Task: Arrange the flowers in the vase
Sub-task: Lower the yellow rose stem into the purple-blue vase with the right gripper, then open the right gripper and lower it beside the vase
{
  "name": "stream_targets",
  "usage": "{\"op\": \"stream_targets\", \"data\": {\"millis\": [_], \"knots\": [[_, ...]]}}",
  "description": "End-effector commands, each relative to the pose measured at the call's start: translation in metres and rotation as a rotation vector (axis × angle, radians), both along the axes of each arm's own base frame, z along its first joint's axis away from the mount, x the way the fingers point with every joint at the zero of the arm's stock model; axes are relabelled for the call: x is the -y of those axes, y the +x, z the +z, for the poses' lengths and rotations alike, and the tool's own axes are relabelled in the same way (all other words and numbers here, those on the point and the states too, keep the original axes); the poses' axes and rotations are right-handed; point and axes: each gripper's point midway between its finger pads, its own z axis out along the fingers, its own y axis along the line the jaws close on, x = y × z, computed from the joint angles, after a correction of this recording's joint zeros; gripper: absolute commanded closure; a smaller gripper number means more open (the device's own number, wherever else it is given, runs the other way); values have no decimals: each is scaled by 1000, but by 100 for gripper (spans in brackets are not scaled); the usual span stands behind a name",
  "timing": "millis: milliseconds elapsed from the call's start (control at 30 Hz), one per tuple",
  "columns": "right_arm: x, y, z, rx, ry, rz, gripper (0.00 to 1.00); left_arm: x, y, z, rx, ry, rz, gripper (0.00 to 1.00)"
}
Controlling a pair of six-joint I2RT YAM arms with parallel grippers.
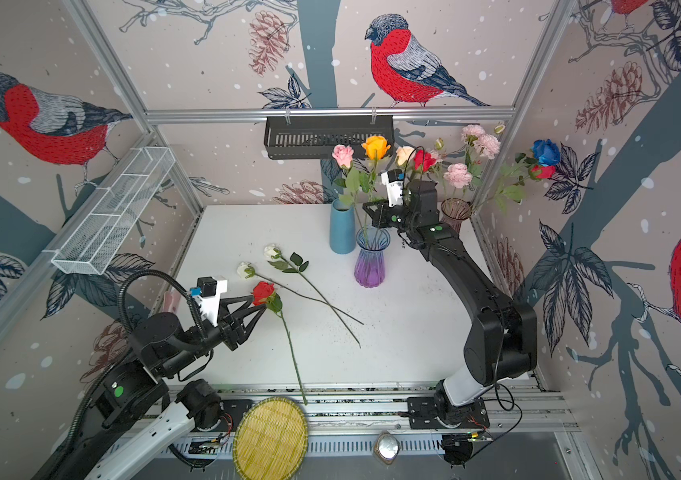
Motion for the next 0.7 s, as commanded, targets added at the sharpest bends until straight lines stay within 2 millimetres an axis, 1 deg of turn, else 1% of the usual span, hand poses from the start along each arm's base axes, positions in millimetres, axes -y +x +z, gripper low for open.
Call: {"op": "stream_targets", "data": {"millis": [0,133,200,233,267,367,400,467,500,567,667], "knots": [[4,-9,23,81,9,-12,96,1,0,4,20,-1,-7,47],[14,-18,33,125,4,-59,96,2,1,2,12,2,-11,47],[16,-17,33,121,-7,-74,96,3,1,2,11,5,-13,47],[16,-15,32,115,-15,-78,94,3,1,1,10,6,-14,47],[17,-12,29,102,-23,-80,88,3,1,2,11,5,-14,47],[13,-8,24,81,-25,-67,83,3,1,2,13,3,-13,47],[12,-8,23,74,-23,-62,78,2,1,3,15,2,-11,47],[11,-6,23,66,-23,-60,58,1,0,4,18,-2,-8,47],[12,-7,26,70,-21,-60,53,1,0,3,17,-2,-8,47],[13,-12,35,89,-19,-63,50,1,0,3,17,-3,-8,47],[23,-27,62,139,-15,-96,49,2,-1,4,20,-3,-12,47]]}}
